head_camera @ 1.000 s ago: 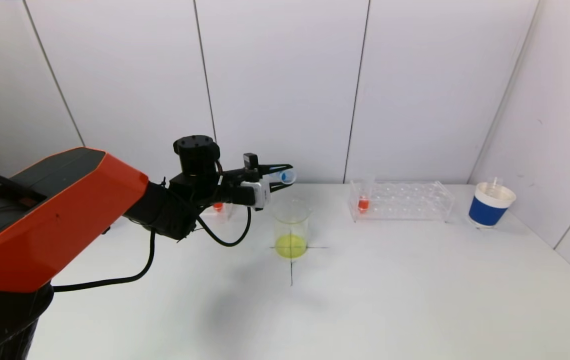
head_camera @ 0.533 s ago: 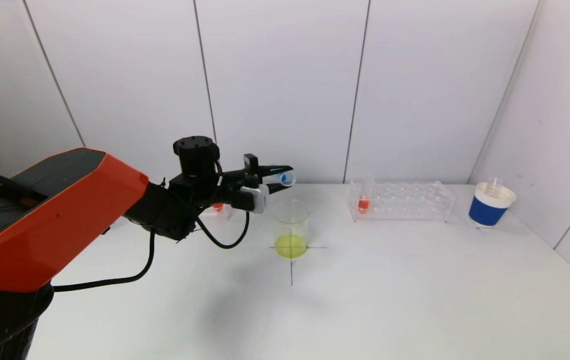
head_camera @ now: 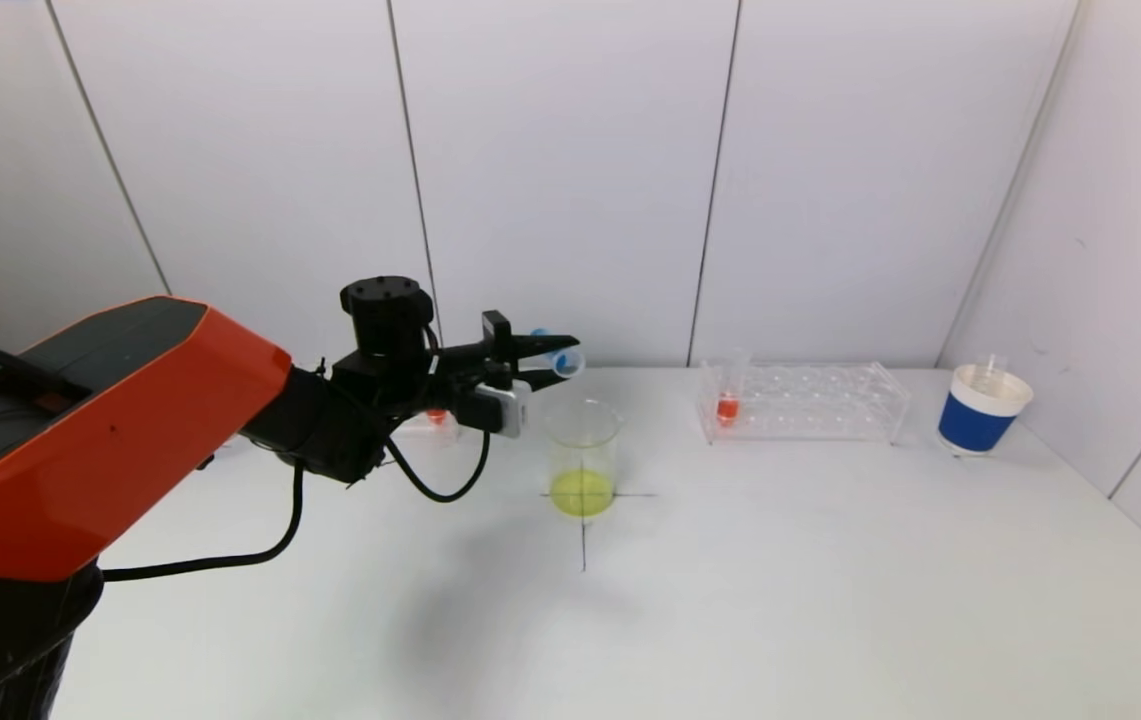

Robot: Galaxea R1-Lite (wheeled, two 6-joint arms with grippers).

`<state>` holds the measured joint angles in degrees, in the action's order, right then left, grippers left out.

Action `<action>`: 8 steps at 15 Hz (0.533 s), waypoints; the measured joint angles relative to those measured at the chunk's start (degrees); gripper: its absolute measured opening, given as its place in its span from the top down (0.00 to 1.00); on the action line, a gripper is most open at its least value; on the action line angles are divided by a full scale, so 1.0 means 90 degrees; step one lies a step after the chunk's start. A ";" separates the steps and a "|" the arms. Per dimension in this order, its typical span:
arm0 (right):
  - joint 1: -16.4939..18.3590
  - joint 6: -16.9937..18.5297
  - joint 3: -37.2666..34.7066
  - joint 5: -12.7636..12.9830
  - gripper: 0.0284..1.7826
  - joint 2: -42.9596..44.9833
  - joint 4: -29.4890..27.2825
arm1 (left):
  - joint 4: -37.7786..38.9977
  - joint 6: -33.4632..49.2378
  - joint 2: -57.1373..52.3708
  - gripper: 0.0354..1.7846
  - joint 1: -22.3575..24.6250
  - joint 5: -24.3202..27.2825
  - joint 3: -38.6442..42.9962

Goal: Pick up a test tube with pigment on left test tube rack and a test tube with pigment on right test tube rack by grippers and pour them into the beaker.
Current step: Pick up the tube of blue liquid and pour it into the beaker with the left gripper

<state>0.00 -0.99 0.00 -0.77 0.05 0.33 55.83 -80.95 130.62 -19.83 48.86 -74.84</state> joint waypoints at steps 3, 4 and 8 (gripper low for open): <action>0.0000 0.0000 0.0000 -0.0003 0.01 0.0000 0.0000 | 0.0000 -0.0145 0.0005 0.76 0.0005 0.0000 0.0004; 0.0000 0.0003 0.0000 0.0000 0.01 0.0000 -0.0003 | 0.0000 -0.0221 0.0012 0.76 0.0005 0.0000 0.0007; 0.0000 0.0000 0.0000 0.0000 0.01 0.0000 -0.0003 | -0.0008 -0.0420 0.0037 0.76 0.0005 -0.0024 0.0000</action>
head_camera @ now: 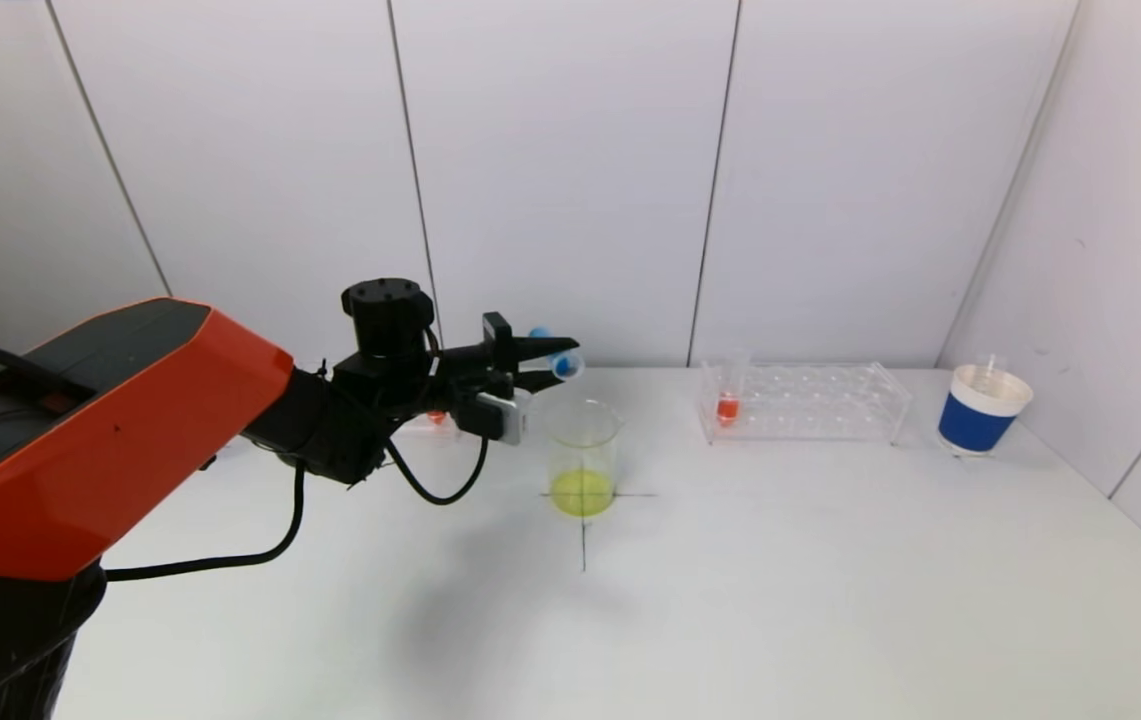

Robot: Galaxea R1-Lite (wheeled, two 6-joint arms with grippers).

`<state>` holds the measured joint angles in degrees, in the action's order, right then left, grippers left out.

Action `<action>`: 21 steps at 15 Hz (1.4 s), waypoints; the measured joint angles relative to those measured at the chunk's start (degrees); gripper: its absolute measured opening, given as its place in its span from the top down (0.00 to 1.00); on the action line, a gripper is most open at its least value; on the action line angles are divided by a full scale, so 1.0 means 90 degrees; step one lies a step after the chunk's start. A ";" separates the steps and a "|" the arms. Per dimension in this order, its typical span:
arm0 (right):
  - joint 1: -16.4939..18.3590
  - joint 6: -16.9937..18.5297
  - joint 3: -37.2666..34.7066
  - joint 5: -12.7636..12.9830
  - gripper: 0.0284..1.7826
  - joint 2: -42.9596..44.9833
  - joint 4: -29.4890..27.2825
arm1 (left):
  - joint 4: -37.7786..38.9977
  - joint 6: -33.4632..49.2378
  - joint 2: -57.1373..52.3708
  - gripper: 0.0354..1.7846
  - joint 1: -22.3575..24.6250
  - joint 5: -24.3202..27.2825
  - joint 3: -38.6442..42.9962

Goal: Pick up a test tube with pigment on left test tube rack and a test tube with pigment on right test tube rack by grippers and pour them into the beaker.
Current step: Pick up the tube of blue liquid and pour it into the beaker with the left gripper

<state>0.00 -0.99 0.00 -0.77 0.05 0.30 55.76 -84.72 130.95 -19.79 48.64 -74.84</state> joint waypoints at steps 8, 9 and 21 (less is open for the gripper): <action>0.0000 0.0000 0.0000 0.0000 0.01 0.0000 0.0000 | -0.0175 -0.0417 0.0009 0.76 0.0000 -0.0085 -0.0070; 0.0000 0.0003 0.0000 0.0000 0.01 0.0000 0.0003 | -0.0218 -0.0461 0.0007 0.76 0.0000 -0.0085 -0.0070; 0.0000 0.0003 0.0000 0.0000 0.01 0.0000 0.0003 | -0.0497 -0.1149 -0.0058 0.76 0.0000 -0.0150 -0.0131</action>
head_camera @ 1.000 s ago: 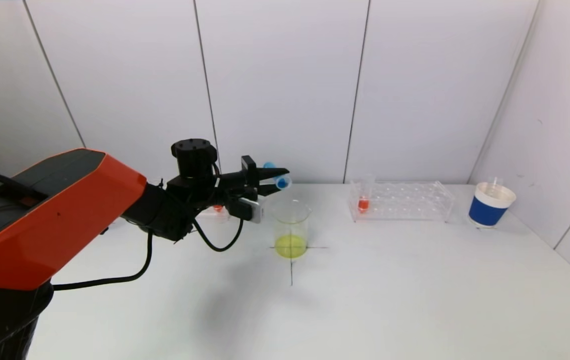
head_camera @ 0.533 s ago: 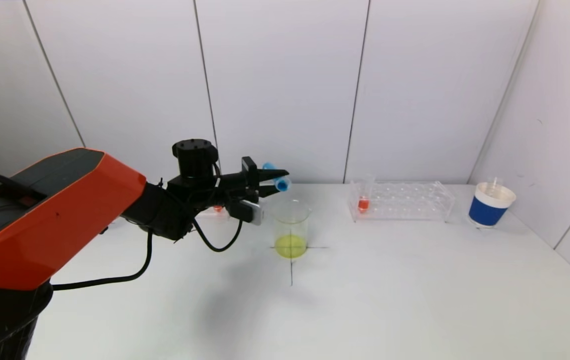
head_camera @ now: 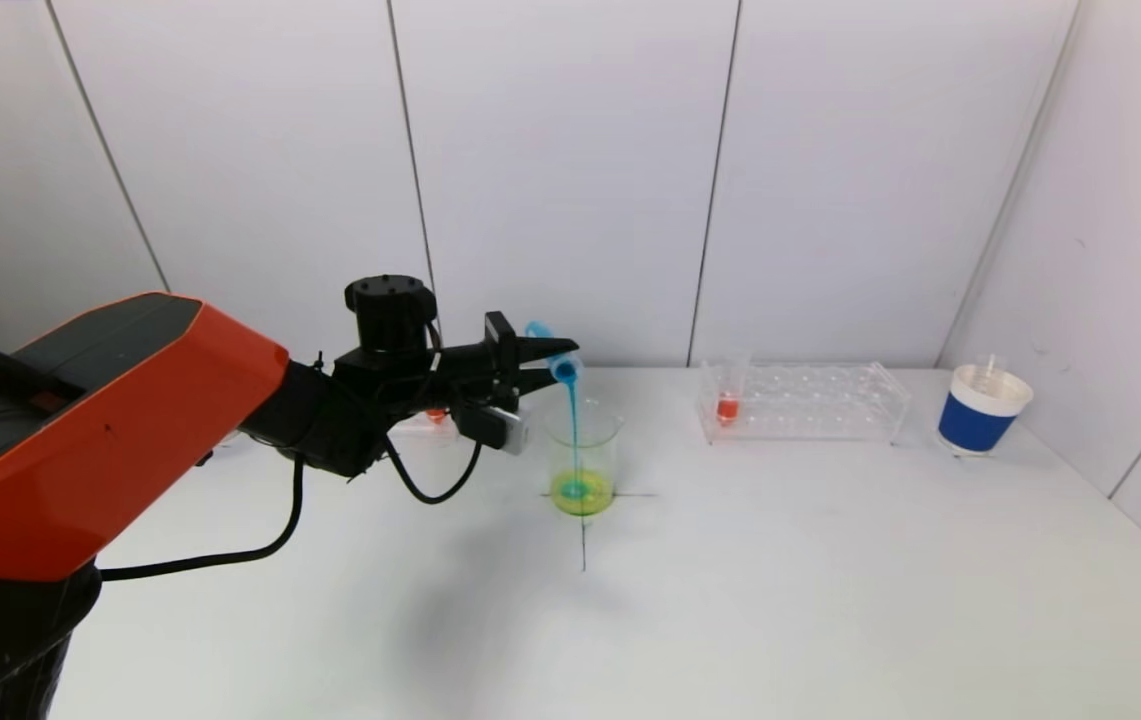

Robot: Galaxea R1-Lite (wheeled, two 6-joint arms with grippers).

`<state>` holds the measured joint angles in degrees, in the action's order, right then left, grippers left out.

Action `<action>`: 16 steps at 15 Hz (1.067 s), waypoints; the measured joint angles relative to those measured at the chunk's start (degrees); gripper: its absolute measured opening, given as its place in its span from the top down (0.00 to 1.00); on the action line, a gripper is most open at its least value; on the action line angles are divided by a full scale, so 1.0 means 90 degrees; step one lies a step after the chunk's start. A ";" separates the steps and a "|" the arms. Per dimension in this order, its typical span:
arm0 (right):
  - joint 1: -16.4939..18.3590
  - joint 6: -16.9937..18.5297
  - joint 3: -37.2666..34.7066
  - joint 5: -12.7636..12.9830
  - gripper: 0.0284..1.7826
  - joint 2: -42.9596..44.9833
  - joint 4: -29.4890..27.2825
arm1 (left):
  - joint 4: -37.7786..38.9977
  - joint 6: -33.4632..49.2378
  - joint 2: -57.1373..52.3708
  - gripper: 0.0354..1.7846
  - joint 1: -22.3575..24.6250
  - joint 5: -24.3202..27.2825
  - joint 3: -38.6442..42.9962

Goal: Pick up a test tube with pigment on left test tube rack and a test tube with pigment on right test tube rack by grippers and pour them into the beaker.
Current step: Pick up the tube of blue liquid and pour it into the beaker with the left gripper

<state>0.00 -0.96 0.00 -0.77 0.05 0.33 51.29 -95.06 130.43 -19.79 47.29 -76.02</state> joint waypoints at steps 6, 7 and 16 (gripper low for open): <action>0.0000 -0.0003 0.0000 -0.0003 0.01 0.0000 0.0000 | -0.0034 -0.0270 -0.0012 0.76 -0.0005 0.0000 -0.0095; 0.0000 -0.0003 0.0000 -0.0003 0.01 0.0000 0.0000 | -0.0081 -0.0310 -0.0015 0.76 -0.0007 -0.0005 -0.0122; 0.0000 0.0000 0.0000 -0.0003 0.01 0.0000 0.0000 | -0.0146 -0.0650 -0.0015 0.76 -0.0031 -0.0030 -0.0177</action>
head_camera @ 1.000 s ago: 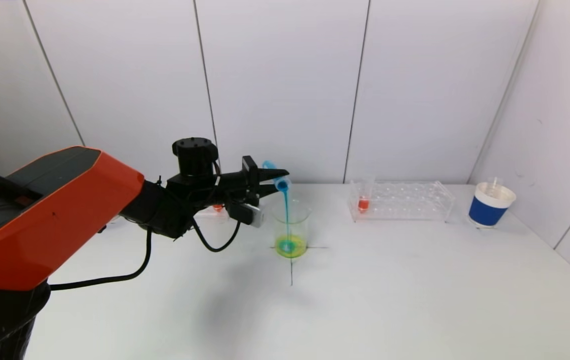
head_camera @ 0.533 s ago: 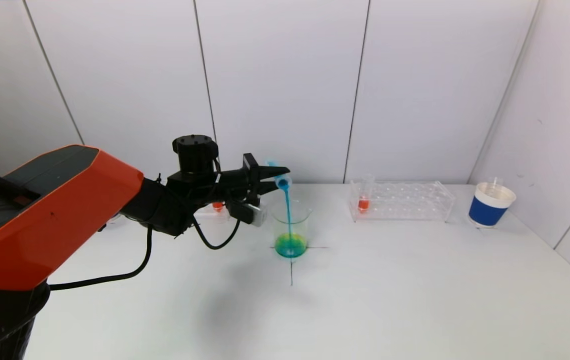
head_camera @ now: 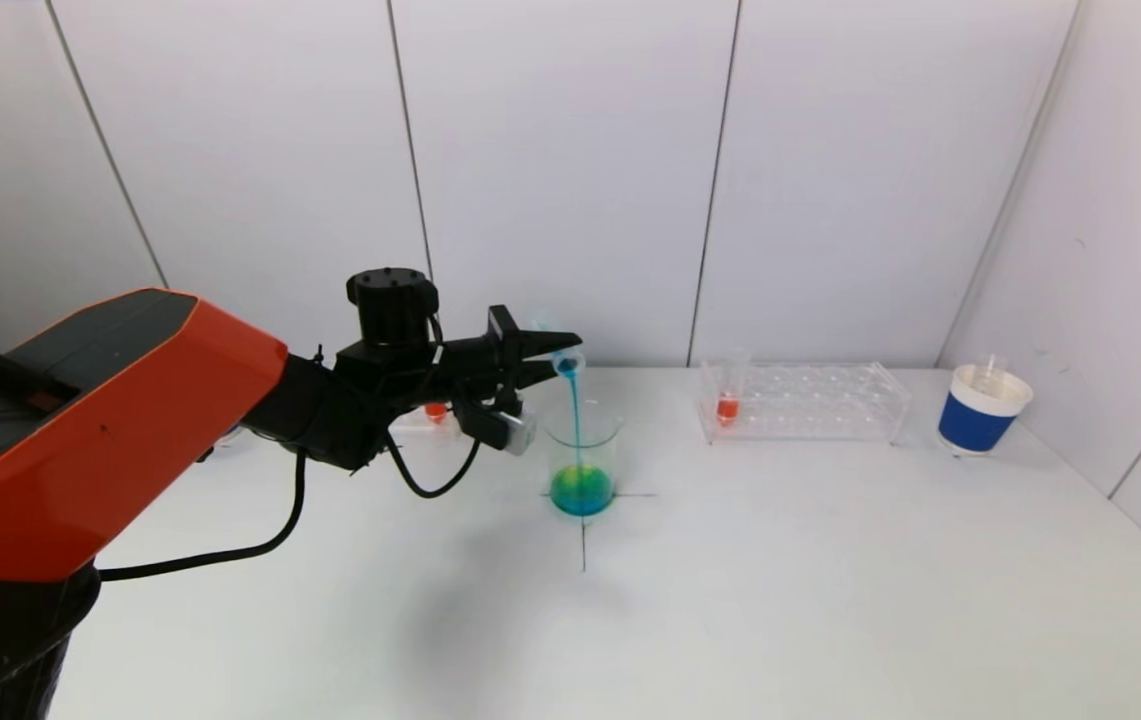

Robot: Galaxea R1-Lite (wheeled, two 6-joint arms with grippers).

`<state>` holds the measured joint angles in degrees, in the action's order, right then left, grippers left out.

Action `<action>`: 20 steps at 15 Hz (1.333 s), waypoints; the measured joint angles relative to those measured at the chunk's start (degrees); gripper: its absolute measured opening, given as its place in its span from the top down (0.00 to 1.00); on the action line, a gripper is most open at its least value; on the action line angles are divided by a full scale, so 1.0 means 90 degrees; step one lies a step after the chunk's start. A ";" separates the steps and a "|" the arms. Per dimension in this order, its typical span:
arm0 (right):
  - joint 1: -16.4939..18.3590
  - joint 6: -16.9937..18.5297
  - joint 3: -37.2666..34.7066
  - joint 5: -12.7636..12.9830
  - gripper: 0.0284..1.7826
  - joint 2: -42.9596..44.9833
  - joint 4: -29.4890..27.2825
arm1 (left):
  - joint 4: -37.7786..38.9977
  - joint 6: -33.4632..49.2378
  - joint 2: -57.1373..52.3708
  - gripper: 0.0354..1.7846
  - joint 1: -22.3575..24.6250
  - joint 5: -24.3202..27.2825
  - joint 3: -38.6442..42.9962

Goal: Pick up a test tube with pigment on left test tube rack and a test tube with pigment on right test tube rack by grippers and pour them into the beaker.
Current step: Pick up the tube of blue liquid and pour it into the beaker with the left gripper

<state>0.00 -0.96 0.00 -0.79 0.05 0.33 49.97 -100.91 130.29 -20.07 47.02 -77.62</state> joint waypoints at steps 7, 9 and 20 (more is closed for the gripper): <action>0.0000 0.0000 0.0000 0.0000 0.01 0.0000 -0.0003 | -0.0110 -0.0306 -0.0043 0.76 -0.0015 0.0000 0.0000; 0.0000 0.0000 0.0000 0.0003 0.01 0.0000 0.0000 | -0.0135 -0.0409 -0.0061 0.76 -0.0012 -0.0003 0.0000; 0.0000 0.0000 0.0000 0.0000 0.01 0.0000 -0.0003 | -0.0355 -0.1025 -0.0126 0.76 -0.0020 -0.0085 -0.0284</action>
<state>0.00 -0.96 0.00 -0.79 0.05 0.30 46.78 -110.14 129.16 -20.25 46.25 -80.18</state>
